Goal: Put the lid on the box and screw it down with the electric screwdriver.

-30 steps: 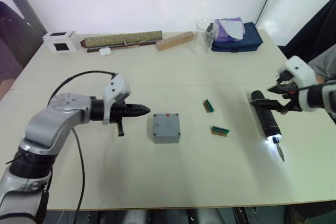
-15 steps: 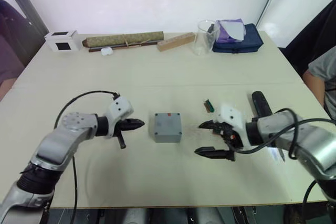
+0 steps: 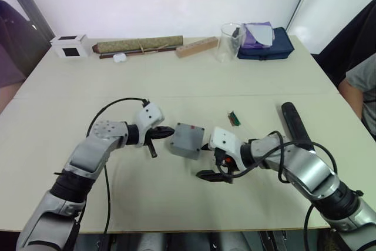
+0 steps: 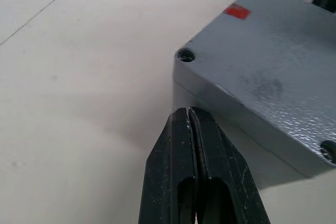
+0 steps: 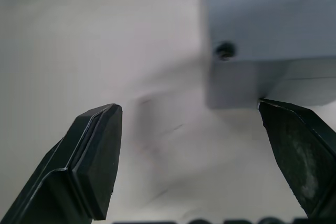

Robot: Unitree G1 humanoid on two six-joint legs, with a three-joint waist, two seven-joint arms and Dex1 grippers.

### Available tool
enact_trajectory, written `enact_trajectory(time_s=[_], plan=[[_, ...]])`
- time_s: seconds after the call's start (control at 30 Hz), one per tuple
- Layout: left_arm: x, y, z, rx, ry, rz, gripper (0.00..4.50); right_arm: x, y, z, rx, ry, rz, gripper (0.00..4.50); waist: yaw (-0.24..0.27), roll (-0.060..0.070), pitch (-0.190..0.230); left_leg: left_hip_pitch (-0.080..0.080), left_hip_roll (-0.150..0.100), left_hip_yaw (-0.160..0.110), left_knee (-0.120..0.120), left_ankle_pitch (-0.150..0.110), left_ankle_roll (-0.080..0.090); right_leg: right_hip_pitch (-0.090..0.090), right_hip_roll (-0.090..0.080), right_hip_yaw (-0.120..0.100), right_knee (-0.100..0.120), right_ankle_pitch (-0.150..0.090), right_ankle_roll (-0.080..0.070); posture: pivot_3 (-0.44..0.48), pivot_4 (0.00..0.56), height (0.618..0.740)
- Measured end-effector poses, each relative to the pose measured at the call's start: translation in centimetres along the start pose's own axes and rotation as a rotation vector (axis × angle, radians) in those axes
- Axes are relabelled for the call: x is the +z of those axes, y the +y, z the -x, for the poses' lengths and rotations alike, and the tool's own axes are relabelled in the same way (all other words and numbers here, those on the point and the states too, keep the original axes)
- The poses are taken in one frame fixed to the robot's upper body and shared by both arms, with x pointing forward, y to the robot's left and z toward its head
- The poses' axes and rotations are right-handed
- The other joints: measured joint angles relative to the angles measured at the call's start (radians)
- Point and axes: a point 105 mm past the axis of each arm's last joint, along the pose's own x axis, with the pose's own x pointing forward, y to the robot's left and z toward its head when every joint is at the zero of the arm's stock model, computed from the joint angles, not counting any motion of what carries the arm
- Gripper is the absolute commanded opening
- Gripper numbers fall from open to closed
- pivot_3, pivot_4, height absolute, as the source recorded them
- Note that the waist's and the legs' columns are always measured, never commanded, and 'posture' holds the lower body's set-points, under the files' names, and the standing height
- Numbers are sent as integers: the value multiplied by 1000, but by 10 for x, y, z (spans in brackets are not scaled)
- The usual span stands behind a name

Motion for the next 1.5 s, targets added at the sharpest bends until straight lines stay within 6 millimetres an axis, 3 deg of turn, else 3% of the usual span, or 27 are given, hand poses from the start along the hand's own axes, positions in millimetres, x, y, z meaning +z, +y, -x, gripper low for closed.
enact_trajectory(time_s=[0.13,0.27,0.4,0.6,0.7,0.9,1.1,1.5], plan=[[-2,2,1,3,8,-16,0,0,1,5,-7,18,13,4405,0,0,0,0,0,0,0,0,0,0,0,0,0,0,0,0,150,740],[-23,5,23,24,105,-16,0,1,-16,29,-83,34,48,4405,-6,0,0,0,1,0,0,0,0,0,0,0,0,0,0,0,150,740],[-38,-23,35,-63,144,44,0,3,-46,45,-169,35,144,4405,-3,0,0,0,1,0,0,0,0,0,0,0,0,0,0,0,150,740],[-33,-52,32,-115,103,89,0,-1,-63,32,-77,76,360,4405,-4,0,0,1,1,2,1,0,0,1,-1,1,0,0,0,0,150,740],[-26,-59,24,-75,63,110,0,10,-73,13,-1,77,482,4405,-9,-1,1,2,1,2,1,0,0,0,0,0,1,0,0,0,150,740],[-22,-56,20,-24,54,95,0,10,-63,-10,116,49,512,4405,1,-1,1,1,0,0,0,0,0,1,-1,0,3,0,0,0,150,740],[-22,-35,20,59,62,89,0,2,-47,-6,162,74,455,4405,-1,-1,0,2,0,-1,1,0,-1,1,-1,-1,3,0,0,0,150,740],[-17,-20,17,75,33,64,0,13,-39,-4,-11,-15,260,4405,0,-1,0,2,0,0,1,0,-1,1,-1,0,4,0,0,0,150,740]])
